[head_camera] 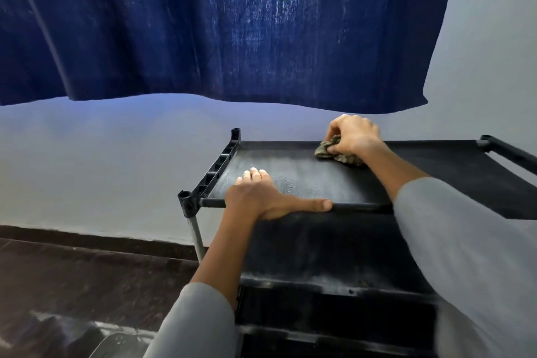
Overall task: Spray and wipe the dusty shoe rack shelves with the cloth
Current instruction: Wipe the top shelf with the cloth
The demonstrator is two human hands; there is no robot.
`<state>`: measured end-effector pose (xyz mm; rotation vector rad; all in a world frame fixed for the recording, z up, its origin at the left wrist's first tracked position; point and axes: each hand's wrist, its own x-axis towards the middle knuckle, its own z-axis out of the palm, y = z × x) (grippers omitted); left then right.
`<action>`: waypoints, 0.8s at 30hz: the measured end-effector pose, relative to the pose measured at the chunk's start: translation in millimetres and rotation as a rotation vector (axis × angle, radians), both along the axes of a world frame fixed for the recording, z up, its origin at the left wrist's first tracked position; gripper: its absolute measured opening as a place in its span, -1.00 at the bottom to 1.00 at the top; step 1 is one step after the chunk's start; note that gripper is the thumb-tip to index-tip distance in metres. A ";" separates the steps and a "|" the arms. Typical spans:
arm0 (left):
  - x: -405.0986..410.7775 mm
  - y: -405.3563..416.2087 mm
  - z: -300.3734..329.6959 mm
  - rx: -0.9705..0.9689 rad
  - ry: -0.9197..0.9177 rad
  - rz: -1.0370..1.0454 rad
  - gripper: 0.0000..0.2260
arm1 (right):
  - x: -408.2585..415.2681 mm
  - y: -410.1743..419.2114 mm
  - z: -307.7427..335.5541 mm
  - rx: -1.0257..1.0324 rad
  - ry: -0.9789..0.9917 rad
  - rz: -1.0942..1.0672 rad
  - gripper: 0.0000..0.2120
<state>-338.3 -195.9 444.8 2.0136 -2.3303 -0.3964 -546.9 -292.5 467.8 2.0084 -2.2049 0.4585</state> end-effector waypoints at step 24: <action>-1.6 -3.1 -0.1 0.070 0.009 -0.026 0.37 | -67.7 9.7 4.7 0.266 0.014 -0.036 -0.73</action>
